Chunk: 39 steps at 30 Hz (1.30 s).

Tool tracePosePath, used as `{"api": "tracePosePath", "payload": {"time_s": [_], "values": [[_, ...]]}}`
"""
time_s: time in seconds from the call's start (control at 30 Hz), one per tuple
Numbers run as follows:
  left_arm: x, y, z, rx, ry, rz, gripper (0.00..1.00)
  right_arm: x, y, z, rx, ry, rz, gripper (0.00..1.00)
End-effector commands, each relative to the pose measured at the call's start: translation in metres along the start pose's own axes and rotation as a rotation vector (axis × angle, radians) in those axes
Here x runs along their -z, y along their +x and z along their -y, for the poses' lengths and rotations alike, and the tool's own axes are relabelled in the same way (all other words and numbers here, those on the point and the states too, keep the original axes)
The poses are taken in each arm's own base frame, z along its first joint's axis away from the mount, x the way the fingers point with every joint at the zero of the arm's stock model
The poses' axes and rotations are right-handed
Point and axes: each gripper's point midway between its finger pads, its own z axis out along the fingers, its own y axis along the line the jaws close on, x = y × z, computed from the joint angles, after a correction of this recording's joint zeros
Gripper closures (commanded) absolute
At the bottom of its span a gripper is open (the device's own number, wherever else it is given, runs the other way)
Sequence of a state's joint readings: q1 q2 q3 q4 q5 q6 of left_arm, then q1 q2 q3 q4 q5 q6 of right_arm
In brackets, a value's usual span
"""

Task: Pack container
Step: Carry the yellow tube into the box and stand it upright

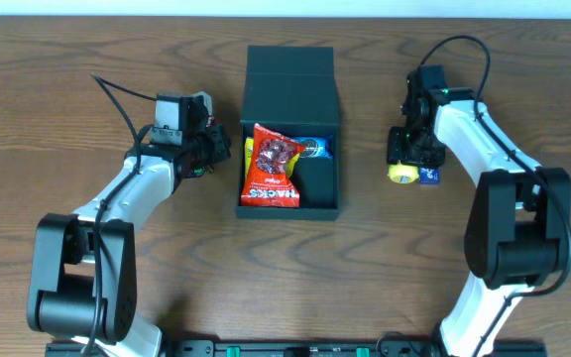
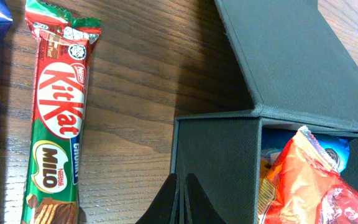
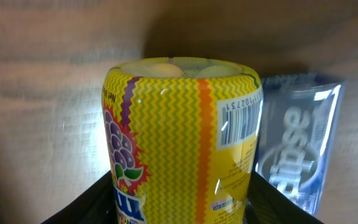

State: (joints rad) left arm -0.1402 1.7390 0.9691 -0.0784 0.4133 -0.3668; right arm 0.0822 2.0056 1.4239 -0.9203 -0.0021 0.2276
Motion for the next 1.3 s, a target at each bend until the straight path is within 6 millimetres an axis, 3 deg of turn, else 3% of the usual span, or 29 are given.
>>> {"api": "tracePosePath", "payload": {"time_s": [0.0,0.13,0.23,0.3,0.37,0.57,0.7,0.9,1.13,1.2,1.27], "values": [[0.007,-0.01,0.008,-0.016,0.019,0.026,0.94,0.015,-0.013,-0.017,0.002,-0.069,0.007,0.64],[0.007,-0.01,0.008,-0.015,0.019,0.026,0.94,0.054,-0.021,-0.034,-0.004,-0.128,0.0,0.73],[0.007,-0.01,0.008,-0.016,0.019,0.026,0.94,0.097,-0.021,-0.057,0.002,-0.176,0.0,0.77],[0.007,-0.01,0.008,-0.016,0.019,0.027,0.94,0.125,-0.014,-0.08,0.058,-0.184,0.014,0.77],[0.007,-0.01,0.008,-0.016,0.019,0.026,0.94,0.134,-0.002,-0.103,0.115,-0.192,0.016,0.76],[0.007,-0.01,0.008,-0.016,0.019,0.026,0.94,0.128,0.042,-0.161,0.202,-0.188,-0.037,0.8],[0.007,-0.01,0.008,-0.016,0.019,0.027,0.94,0.117,0.063,-0.184,0.265,-0.173,-0.045,0.77],[0.007,-0.01,0.008,-0.015,0.019,0.026,0.94,0.09,0.082,-0.184,0.236,-0.094,-0.069,0.78],[0.007,-0.01,0.008,-0.016,0.019,0.026,0.94,0.072,0.085,-0.186,0.213,-0.093,-0.072,0.73],[0.007,-0.01,0.008,-0.015,0.019,0.026,0.94,0.071,0.085,-0.189,0.218,-0.099,-0.064,0.67],[0.007,-0.01,0.008,-0.016,0.019,0.026,0.94,0.071,0.084,-0.193,0.225,-0.106,-0.054,0.48]]}}
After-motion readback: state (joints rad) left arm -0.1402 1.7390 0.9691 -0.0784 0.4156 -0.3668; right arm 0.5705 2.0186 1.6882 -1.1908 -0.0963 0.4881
